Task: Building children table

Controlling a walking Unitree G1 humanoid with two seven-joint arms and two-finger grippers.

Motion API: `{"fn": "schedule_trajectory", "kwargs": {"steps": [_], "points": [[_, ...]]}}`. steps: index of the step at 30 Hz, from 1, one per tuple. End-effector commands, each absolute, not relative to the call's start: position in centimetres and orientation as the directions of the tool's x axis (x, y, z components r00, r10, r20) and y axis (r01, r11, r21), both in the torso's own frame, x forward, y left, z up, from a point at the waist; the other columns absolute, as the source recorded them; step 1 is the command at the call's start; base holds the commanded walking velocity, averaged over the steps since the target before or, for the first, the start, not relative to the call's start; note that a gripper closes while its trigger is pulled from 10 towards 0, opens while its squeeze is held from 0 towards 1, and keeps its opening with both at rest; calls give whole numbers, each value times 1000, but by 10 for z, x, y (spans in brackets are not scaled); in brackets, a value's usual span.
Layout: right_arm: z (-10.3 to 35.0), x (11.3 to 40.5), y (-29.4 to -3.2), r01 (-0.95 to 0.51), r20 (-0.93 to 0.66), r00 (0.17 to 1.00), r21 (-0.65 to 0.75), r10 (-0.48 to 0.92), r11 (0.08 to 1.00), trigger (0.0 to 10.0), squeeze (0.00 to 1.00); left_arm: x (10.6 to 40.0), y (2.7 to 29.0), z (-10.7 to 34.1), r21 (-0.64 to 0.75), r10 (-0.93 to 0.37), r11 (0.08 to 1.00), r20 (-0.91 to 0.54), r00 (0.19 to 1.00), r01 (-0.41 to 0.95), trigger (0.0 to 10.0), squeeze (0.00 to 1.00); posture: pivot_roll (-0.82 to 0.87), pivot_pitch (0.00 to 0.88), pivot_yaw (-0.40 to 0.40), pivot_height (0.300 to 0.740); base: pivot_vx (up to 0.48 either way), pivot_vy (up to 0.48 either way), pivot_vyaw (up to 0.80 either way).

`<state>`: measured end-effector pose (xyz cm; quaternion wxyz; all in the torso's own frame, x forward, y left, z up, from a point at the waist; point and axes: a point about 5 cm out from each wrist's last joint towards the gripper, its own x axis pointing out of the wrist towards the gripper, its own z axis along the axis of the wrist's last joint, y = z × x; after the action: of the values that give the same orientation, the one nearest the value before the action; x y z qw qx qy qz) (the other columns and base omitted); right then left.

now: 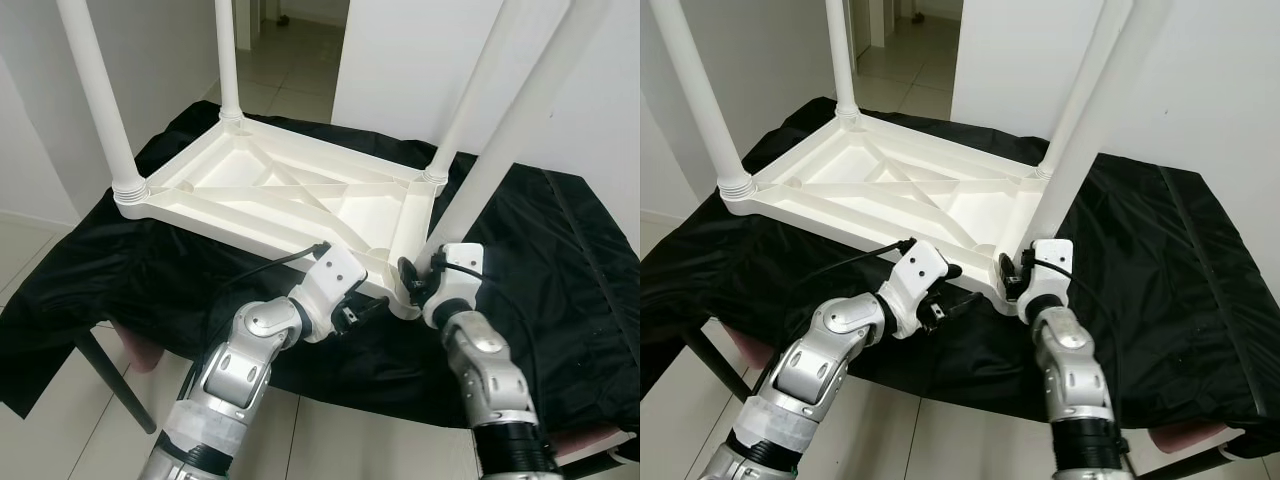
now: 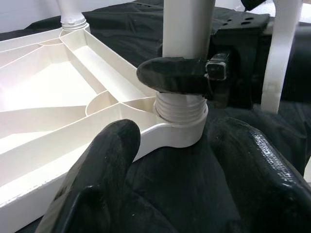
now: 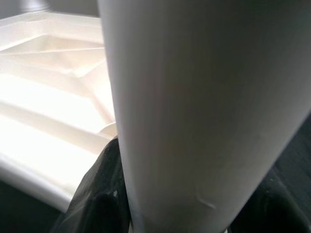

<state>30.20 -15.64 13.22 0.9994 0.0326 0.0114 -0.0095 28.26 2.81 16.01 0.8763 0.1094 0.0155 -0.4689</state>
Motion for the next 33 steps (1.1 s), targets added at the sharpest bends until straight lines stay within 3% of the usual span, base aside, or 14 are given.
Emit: {"fn": "schedule_trajectory", "kwargs": {"steps": [1,4,13,14,15,19,24,25,26,27,33], "points": [[129,296,-159,167,-45,985,73,-164,983,10000,0,283,27,160,188,-778,591,-123,616,785,10000,0,-20,0,-93,740,0,0,0],[127,290,-154,264,-53,964,93,-260,960,10000,0,284,27,161,188,-777,593,-121,617,783,10000,0,-14,0,-98,740,0,0,0],[130,291,-149,239,-48,971,97,-236,966,10000,0,286,28,162,190,-775,596,-118,621,780,10000,0,-11,0,-100,740,0,0,0],[131,293,-150,229,-42,973,89,-226,969,10000,63,286,28,162,192,-774,597,-117,622,779,10000,0,-11,0,-100,740,0,0,0],[132,295,-150,196,-34,980,87,-194,977,10000,1000,287,27,163,193,-774,597,-114,622,779,10000,0,-10,0,-101,740,0,0,0],[131,296,-149,182,-36,983,88,-180,979,10000,1000,287,27,163,194,-774,597,-114,623,778,10000,0,-10,0,-101,740,0,0,0],[132,298,-152,60,11,998,130,-62,990,10000,1000,288,27,164,196,-772,600,-111,625,776,10000,0,-4,0,-109,740,0,0,0],[131,300,-157,6,22,1000,119,-8,993,10000,294,288,27,164,197,-772,601,-109,626,775,10000,0,-1,0,-112,740,0,0,0],[131,300,-157,6,22,1000,119,-8,993,10000,294,288,27,164,197,-772,601,-109,626,775,10000,0,-1,0,-112,740,0,0,0],[131,301,-162,-40,24,999,95,38,995,10000,0,288,26,164,197,-772,601,-108,626,775,10000,0,-1,0,-112,740,0,0,0],[135,311,-178,-229,37,972,-28,230,973,10000,0,288,26,164,201,-774,598,-106,624,776,10000,0,0,0,-110,740,0,0,0]]}}
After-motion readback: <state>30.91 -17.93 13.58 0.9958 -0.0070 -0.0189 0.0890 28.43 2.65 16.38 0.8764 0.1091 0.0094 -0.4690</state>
